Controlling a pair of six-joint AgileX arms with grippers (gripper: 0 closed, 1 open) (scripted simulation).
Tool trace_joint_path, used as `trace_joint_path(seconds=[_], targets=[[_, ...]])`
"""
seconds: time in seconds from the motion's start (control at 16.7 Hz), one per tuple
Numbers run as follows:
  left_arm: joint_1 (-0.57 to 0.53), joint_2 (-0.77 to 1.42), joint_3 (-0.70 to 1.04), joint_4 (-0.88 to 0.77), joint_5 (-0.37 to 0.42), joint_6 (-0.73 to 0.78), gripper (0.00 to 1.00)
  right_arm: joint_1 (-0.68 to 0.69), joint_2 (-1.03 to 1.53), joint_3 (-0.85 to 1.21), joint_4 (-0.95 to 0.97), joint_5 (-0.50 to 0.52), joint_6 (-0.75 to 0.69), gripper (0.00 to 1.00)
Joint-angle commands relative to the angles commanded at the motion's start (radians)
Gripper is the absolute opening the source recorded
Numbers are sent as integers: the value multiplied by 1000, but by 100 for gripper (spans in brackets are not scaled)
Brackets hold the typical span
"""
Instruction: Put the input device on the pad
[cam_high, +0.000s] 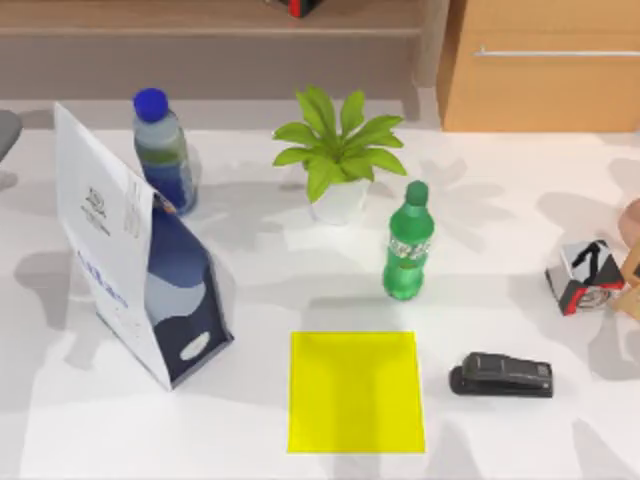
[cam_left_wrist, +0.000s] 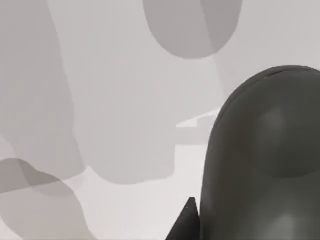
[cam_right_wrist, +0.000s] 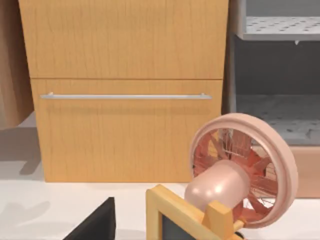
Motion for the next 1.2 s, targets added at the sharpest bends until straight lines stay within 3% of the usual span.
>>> trace_joint_path(seconds=[0.36, 0.54, 0.9, 1.2], targets=[[-6, -12, 12, 4, 3, 4, 0, 0, 0, 0, 0, 0, 0, 100], [-70, -92, 81, 38, 32, 23, 0, 0, 0, 0, 0, 0, 0, 100], [-380, -227, 235, 102, 167, 86, 0, 0, 0, 0, 0, 0, 0, 100], [-705, -145, 180, 92, 207, 142, 0, 0, 0, 0, 0, 0, 0, 100]])
